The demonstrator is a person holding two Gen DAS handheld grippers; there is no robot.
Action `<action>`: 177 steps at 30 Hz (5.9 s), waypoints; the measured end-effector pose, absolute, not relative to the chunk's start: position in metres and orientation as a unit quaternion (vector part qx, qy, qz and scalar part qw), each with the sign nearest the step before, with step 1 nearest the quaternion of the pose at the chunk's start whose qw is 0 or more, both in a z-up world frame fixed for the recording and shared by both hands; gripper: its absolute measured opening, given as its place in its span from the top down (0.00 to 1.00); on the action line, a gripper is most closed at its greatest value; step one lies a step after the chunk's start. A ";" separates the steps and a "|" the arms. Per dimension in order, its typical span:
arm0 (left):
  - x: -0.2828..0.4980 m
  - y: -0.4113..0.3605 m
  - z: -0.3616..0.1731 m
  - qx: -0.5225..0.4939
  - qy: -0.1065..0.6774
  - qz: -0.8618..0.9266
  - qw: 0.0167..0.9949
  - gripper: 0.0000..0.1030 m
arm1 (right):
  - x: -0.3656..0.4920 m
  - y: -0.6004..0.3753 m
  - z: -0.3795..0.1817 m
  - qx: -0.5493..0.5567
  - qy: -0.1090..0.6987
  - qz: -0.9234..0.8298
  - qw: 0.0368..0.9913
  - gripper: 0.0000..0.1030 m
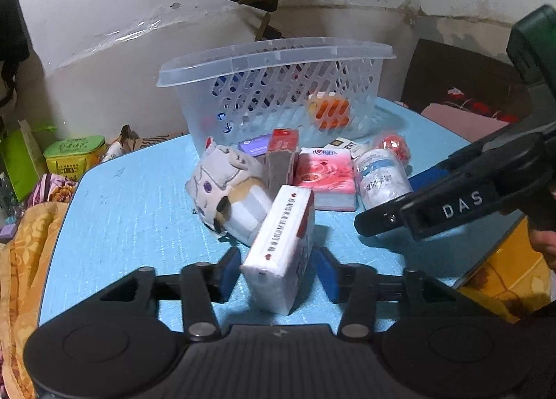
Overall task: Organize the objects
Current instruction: 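Grasp the wrapped white pill bottle with the right gripper while the left grasps the white box, then lower the pill bottle and white box into the basket and release both, then grasp the red mesh candy bag with the right gripper while the left grasps the grey plush toy, then carry the candy bag and plush toy over the basket and release both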
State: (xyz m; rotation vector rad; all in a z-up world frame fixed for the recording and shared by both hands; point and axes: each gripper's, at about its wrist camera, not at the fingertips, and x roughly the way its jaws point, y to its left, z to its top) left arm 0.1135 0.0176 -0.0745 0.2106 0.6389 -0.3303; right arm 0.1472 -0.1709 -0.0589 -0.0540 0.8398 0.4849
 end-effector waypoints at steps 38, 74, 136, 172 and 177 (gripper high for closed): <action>0.080 0.024 -0.005 0.066 0.162 -0.140 0.975 0.70 | 0.091 -0.237 0.008 -0.037 0.213 0.233 0.948 0.38; 0.271 -0.014 0.036 0.003 0.213 -0.089 0.973 0.55 | 0.255 -0.215 0.035 -0.102 0.169 0.198 0.960 0.00; 0.174 0.023 -0.081 0.060 0.316 -0.092 0.943 0.37 | 0.164 -0.221 -0.052 -0.076 0.321 0.248 0.911 0.52; 0.099 -0.006 0.001 0.083 0.131 -0.099 0.983 0.38 | 0.111 -0.241 0.005 -0.055 0.195 0.247 0.947 0.52; 0.101 -0.010 -0.003 0.086 0.135 -0.106 0.981 0.38 | 0.114 -0.247 0.007 -0.035 0.198 0.259 0.945 0.52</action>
